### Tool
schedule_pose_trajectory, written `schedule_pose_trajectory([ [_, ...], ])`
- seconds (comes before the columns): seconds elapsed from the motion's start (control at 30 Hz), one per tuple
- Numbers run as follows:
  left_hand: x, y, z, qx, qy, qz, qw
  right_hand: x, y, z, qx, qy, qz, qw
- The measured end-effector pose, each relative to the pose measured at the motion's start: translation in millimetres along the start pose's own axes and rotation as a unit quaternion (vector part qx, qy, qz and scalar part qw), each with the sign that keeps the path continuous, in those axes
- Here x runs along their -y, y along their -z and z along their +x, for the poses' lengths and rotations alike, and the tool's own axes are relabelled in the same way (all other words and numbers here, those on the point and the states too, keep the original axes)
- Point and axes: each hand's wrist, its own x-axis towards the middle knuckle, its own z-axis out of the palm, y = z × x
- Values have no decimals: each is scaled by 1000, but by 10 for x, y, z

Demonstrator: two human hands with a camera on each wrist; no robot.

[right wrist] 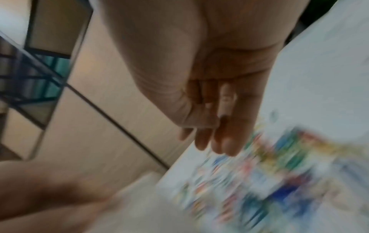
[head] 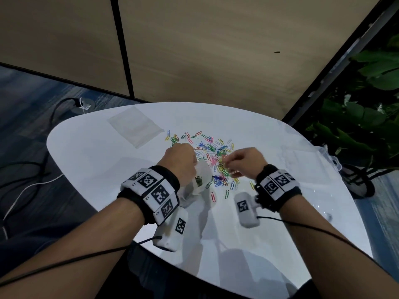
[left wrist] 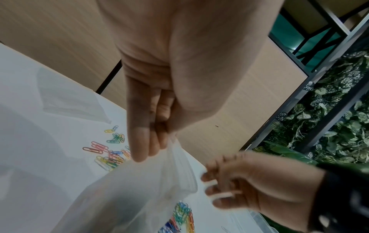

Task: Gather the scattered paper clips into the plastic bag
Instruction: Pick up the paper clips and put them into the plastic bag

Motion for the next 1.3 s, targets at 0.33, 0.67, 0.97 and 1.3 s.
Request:
schedule_pose_trajectory([
  [0.33,107,104,-26,-7,8,24,1000,-919,23,270,8,-117,-286,951],
  [0.67,157,118,-33,-5,2,41,999,-581,-530,557,-28,87,-397,913],
  [0.97,117,80,-4,2,1,51,999,-581,-318,616,-140,50,-207,967],
  [1.3,90,73,5,12,2,42,999,-122,119,302,-23,-93,486,869],
])
